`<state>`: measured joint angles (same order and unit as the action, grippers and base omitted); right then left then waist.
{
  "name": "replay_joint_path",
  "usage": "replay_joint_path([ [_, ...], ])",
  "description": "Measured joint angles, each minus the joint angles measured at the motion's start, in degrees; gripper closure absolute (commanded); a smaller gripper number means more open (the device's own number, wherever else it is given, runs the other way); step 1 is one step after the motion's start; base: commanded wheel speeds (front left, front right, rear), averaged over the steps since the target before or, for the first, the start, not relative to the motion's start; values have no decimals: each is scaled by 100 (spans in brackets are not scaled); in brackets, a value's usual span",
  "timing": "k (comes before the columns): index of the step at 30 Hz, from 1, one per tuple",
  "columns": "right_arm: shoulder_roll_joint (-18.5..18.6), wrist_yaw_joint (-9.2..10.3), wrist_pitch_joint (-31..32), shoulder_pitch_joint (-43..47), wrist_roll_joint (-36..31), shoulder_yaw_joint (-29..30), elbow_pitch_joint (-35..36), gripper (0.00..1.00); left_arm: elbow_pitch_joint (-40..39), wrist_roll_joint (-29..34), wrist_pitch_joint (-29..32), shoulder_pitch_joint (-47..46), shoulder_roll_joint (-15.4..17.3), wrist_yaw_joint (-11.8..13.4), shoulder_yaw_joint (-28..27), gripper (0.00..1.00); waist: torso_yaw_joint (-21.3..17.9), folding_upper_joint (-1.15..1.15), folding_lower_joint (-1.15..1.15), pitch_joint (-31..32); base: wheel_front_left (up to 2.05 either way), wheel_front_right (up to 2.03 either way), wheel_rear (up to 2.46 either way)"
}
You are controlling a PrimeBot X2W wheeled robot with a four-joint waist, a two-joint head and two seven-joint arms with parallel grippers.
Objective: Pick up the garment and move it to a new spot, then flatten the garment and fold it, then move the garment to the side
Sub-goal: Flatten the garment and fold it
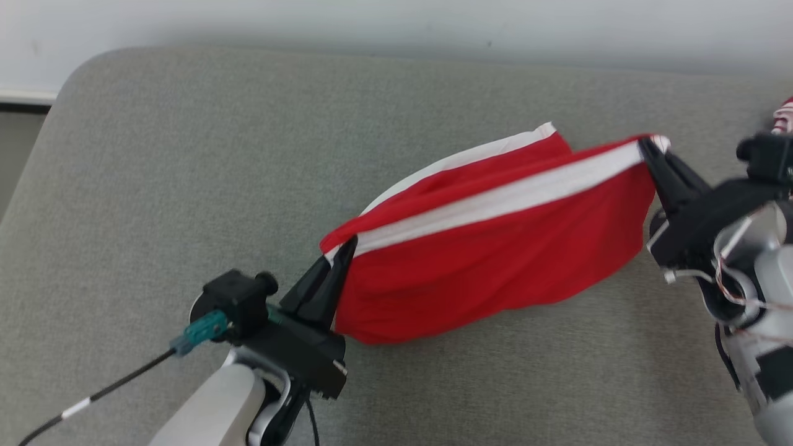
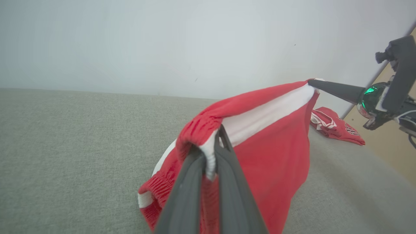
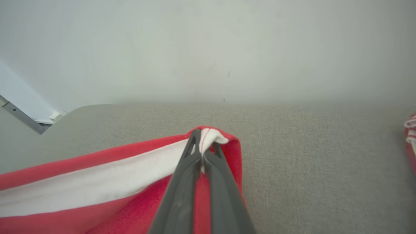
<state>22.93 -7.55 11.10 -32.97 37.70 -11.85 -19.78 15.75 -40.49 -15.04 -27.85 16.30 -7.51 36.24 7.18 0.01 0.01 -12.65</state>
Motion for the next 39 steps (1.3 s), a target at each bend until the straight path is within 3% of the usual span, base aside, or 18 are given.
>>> replay_joint_path([
  [10, -294, 0, -414, -1892, -425, -847, -2117, 100, 928, 91, 0, -935, -422, 0, 86, 100, 372, 0, 1, -601, 0, 0, 0],
  [18, -407, 0, -817, -2659, -554, -1258, -3247, 100, 1239, 89, 0, -1300, -563, 0, 159, 100, 550, 0, 1, -974, 0, 0, 0],
  [19, -421, -1, -875, -2696, -536, -1307, -3328, 94, 1276, 89, 0, -1309, -561, 0, 170, 100, 559, 1, 1, -999, 0, 0, 0],
  [20, -438, 0, -936, -2715, -500, -1349, -3398, 9, 1299, 89, 0, -1311, -556, 0, 168, 63, 559, 1, 1, -1010, 0, 0, 0],
  [21, -454, -1, -987, -2722, -464, -1391, -3467, 0, 1325, 87, 0, -1313, -556, 0, 157, 0, 555, 1, 1, -1007, 0, 0, 0],
  [30, -234, -1, -1401, -2443, 43, -2011, -3440, 0, 1124, 546, -1, -831, -558, -1, -569, 0, 480, 0, -1, -670, 0, 0, 0],
  [34, 105, 0, -1523, -2007, 409, -2242, -3307, 0, 627, 1009, 0, -198, -546, 193, -1299, 0, 465, 0, -1, -413, 0, 0, 0],
  [39, 259, 0, -1566, -1711, 672, -2353, -3326, 0, -100, 1528, 0, 516, -563, 444, -2240, 0, 458, -1, -2, -233, 0, 0, 0],
])
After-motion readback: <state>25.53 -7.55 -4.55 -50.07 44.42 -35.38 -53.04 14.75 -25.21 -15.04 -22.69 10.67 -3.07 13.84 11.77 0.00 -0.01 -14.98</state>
